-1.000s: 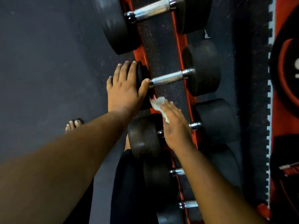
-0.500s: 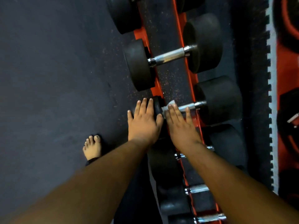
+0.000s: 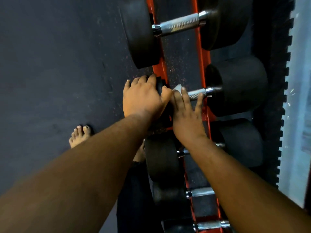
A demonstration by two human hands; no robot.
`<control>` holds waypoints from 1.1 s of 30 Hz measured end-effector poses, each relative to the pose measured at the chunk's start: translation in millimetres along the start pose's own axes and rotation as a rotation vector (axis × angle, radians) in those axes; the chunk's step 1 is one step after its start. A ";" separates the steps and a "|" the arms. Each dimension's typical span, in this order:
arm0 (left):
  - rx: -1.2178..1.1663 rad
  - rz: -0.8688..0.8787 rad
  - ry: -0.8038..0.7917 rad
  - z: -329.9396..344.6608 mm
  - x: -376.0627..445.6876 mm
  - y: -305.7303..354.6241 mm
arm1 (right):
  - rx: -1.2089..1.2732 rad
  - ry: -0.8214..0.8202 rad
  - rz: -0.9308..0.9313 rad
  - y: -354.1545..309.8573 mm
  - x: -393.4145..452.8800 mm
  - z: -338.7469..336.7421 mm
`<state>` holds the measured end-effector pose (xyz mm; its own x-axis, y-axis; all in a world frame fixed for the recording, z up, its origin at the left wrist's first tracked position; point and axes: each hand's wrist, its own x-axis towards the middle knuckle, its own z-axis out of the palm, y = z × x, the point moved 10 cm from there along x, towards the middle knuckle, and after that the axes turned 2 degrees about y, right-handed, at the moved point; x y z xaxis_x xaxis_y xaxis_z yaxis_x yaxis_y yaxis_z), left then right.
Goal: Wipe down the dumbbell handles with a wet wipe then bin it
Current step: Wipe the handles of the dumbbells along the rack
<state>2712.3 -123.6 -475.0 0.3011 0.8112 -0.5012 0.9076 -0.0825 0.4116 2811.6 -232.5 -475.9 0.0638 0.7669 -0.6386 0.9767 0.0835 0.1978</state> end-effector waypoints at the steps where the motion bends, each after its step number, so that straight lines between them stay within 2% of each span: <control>1: 0.001 0.000 0.006 -0.2 0.3 -0.2 | -0.013 -0.017 -0.004 1.2 5.4 -0.7; 7: 0.002 0.014 0.033 -4.2 2.3 2.4 | 0.059 -0.125 -0.019 4.7 66.9 -22.6; 11: 0.001 0.013 0.033 -3.9 -0.5 1.2 | 0.068 0.064 -0.005 3.2 22.5 -15.1; 15: 0.006 0.008 0.040 -0.7 1.0 -1.1 | 0.005 0.055 -0.014 6.0 16.9 -6.0; 17: 0.002 0.014 0.049 -2.7 1.5 1.0 | 0.034 0.013 -0.014 8.0 44.3 -16.7; 20: 0.003 0.022 0.045 -3.4 1.5 3.5 | 0.123 -0.176 -0.075 4.0 71.3 -19.6; 21: 0.006 0.022 0.045 -3.0 1.8 2.6 | 0.127 -0.164 -0.085 4.1 68.7 -19.6; 25: -0.001 0.013 0.061 -4.2 0.7 1.8 | 0.066 0.082 -0.019 14.5 21.2 -8.9; 26: 0.002 0.013 0.063 -4.3 0.9 1.0 | 0.039 0.086 0.000 15.1 11.7 -4.1; 30: 0.010 0.023 0.055 -1.3 1.0 0.6 | 0.039 0.023 0.039 13.0 35.1 -12.7; 33: 0.002 0.026 0.054 -2.7 2.5 3.0 | 0.125 -0.154 0.009 12.0 69.0 -18.6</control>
<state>2714.9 -120.3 -472.9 0.3087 0.8386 -0.4488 0.9001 -0.1051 0.4228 2823.9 -166.7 -503.7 0.0937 0.6600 -0.7454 0.9932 -0.0100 0.1160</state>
